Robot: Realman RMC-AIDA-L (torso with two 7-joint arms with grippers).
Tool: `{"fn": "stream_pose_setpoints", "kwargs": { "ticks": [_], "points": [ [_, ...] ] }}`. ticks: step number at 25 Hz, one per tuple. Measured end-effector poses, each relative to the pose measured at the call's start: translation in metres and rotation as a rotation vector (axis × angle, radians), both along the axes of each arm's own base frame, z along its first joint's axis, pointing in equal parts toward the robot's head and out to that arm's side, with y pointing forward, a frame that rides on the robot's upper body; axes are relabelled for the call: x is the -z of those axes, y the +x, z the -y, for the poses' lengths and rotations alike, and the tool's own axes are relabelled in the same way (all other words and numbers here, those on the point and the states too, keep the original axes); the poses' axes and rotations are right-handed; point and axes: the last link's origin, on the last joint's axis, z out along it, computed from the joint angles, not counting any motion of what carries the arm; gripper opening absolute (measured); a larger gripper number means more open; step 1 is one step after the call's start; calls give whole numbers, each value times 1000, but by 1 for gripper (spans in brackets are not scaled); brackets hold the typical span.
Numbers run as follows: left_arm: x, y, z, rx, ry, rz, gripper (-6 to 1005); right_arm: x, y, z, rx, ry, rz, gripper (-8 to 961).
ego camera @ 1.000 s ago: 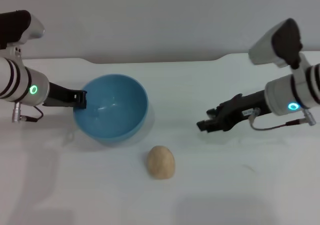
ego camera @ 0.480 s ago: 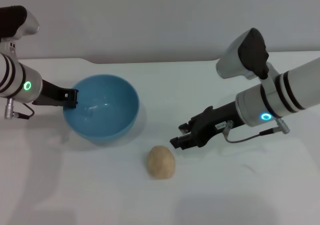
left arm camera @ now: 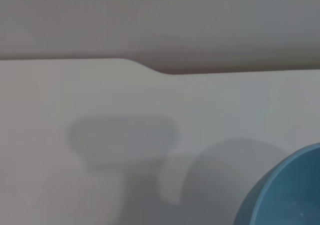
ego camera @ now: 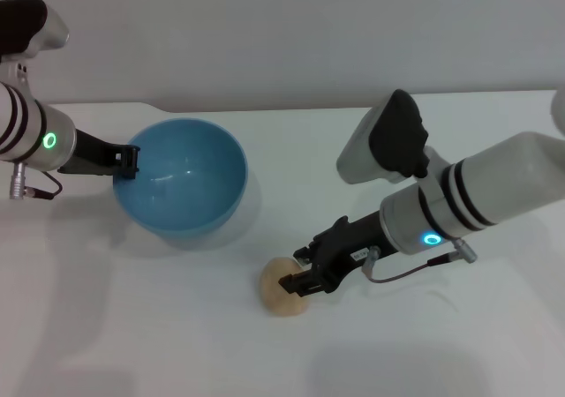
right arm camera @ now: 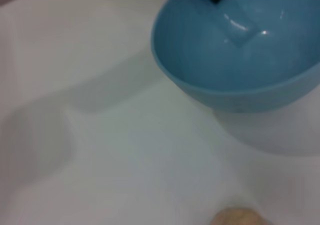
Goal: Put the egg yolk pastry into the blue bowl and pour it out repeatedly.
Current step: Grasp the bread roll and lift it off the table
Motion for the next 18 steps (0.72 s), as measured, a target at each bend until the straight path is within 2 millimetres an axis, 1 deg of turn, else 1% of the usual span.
{"fn": "stream_pose_setpoints", "kwargs": {
  "ticks": [5,9,14,18],
  "points": [
    [-1,2,-1,11,3,-4,17,14,3,2,17,42,-6,453],
    [-1,3,-2,16,3,-5,17,18,5,1,20,68,-1,453],
    [-1,4,-2,19,2,-5,17,25,5,5,17,75,2,453],
    [0,4,-2,20,-1,-5,18,27,7,7,10,71,12,449]
  ]
}}
